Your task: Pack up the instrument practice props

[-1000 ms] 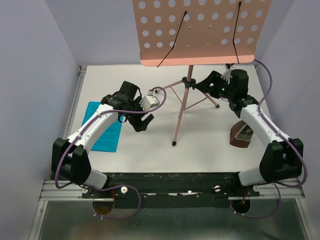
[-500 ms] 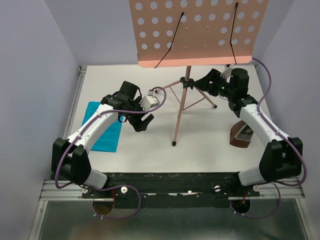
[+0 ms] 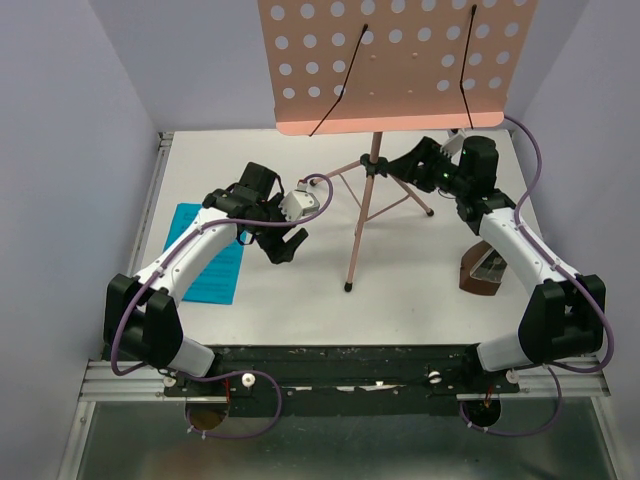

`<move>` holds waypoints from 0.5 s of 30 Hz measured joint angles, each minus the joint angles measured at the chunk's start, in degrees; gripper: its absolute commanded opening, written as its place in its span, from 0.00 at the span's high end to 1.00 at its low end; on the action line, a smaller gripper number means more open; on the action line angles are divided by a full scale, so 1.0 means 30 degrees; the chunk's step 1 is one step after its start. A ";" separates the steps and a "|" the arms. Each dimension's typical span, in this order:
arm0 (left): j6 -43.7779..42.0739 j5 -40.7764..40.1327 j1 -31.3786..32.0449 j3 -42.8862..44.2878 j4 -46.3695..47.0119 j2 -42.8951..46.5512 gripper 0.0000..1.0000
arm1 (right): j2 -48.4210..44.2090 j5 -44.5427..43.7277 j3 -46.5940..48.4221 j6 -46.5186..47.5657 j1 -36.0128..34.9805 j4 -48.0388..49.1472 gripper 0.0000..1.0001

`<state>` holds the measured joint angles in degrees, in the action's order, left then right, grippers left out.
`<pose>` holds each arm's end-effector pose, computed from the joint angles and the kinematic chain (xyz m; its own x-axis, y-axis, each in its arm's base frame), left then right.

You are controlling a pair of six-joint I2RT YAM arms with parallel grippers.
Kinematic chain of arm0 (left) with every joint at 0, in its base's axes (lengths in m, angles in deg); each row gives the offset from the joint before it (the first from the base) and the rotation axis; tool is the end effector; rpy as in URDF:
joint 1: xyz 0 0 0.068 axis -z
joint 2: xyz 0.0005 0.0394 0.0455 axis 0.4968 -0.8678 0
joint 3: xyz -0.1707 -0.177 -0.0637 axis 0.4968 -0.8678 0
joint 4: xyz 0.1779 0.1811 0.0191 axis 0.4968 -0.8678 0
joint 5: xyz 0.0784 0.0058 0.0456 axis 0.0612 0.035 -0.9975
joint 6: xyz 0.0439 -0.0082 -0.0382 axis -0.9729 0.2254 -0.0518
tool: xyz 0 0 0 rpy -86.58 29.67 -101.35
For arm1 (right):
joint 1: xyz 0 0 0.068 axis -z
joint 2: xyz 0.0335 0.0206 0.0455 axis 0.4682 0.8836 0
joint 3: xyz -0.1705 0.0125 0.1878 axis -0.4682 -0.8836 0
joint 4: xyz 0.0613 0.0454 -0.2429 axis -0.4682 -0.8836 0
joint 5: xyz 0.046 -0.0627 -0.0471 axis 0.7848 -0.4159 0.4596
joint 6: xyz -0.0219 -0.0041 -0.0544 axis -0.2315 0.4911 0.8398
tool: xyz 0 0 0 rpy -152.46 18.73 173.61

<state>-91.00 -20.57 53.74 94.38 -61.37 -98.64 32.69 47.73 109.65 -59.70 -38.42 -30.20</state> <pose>0.2599 -0.1331 0.2576 -0.4567 0.6779 -0.5761 0.8540 0.5155 -0.0703 0.3314 0.0823 0.3029 -0.5910 0.4412 -0.6753 -0.3171 0.6428 0.6974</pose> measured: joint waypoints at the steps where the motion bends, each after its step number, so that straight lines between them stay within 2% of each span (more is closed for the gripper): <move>1: 0.0000 0.0000 0.0000 0.0000 0.0000 -0.0015 0.12 | 0.0000 0.0146 0.0000 0.0000 -0.0007 0.0007 0.23; 7: 0.0007 0.0000 0.0000 0.0015 0.0000 -0.0058 0.12 | -0.0044 0.0991 0.0000 0.0160 -0.0146 0.0058 0.23; 15: 0.0022 0.0066 0.0000 0.0029 0.0007 -0.0270 0.12 | -0.0357 0.1027 -0.0335 0.1217 -0.0284 -0.0095 0.37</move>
<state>-90.93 -20.37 53.74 94.47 -61.35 -99.45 31.62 50.81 108.64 -56.05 -39.27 -30.48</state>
